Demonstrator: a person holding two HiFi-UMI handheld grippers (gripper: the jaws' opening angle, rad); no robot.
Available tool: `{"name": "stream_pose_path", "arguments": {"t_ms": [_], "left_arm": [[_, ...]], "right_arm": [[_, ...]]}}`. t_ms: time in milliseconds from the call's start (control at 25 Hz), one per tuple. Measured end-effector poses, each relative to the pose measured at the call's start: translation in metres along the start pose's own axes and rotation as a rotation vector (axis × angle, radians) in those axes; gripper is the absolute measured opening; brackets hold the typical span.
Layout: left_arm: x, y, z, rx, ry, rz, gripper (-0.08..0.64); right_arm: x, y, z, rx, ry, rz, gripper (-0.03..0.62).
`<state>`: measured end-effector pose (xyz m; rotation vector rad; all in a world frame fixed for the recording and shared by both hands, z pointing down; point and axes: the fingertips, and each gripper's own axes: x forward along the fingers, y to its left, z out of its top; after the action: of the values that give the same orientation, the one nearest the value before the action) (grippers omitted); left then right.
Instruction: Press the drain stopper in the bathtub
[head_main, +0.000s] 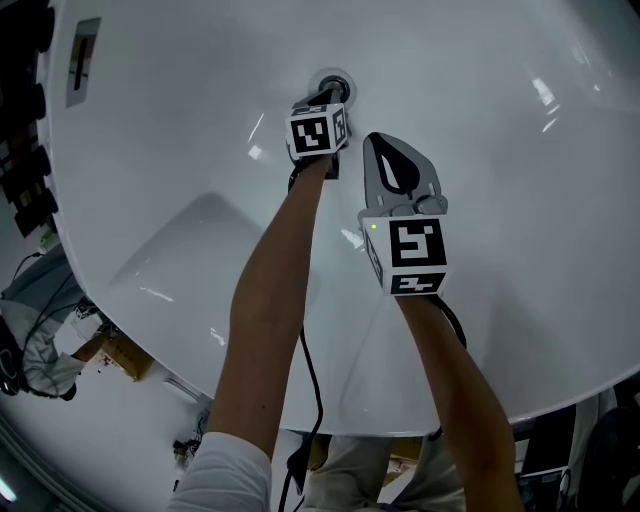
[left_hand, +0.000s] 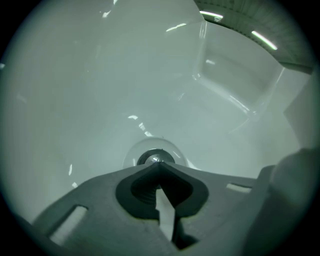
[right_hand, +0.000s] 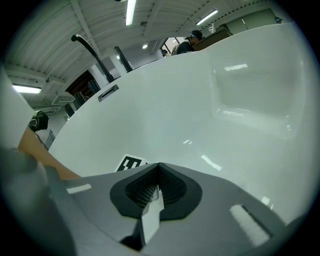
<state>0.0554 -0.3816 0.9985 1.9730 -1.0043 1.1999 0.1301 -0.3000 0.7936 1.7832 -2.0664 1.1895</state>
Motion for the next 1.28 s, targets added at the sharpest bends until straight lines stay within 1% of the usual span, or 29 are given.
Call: {"name": "stream_pose_path", "arguments": {"t_ms": [160, 320, 600, 760, 920, 1000, 1160, 1280], "left_arm": [[-0.019, -0.004, 0.001, 0.016, -0.028, 0.019, -0.002], [-0.042, -0.013, 0.007, 0.017, -0.029, 0.023, -0.002], [-0.089, -0.022, 0.043, 0.011, -0.095, 0.031, -0.002], [-0.123, -0.031, 0.063, 0.023, -0.132, 0.011, -0.002], [-0.165, -0.041, 0.094, 0.034, -0.200, -0.009, -0.002], [-0.189, -0.044, 0.104, 0.044, -0.223, -0.013, -0.002], [-0.230, -0.054, 0.122, 0.097, -0.261, -0.031, -0.002], [-0.263, -0.056, 0.134, 0.105, -0.303, -0.035, -0.002]], "right_arm": [[-0.012, 0.010, 0.008, -0.008, 0.011, 0.008, 0.005], [-0.028, 0.023, 0.035, -0.038, -0.032, 0.016, 0.004], [-0.059, 0.042, 0.085, -0.085, -0.087, 0.031, 0.005], [-0.082, 0.049, 0.105, -0.079, -0.093, 0.022, 0.005], [-0.106, 0.053, 0.129, -0.064, -0.132, 0.007, 0.005], [-0.117, 0.059, 0.138, -0.053, -0.146, -0.001, 0.005], [-0.136, 0.072, 0.160, -0.064, -0.176, -0.007, 0.004], [-0.150, 0.083, 0.171, -0.078, -0.191, -0.011, 0.005]]}}
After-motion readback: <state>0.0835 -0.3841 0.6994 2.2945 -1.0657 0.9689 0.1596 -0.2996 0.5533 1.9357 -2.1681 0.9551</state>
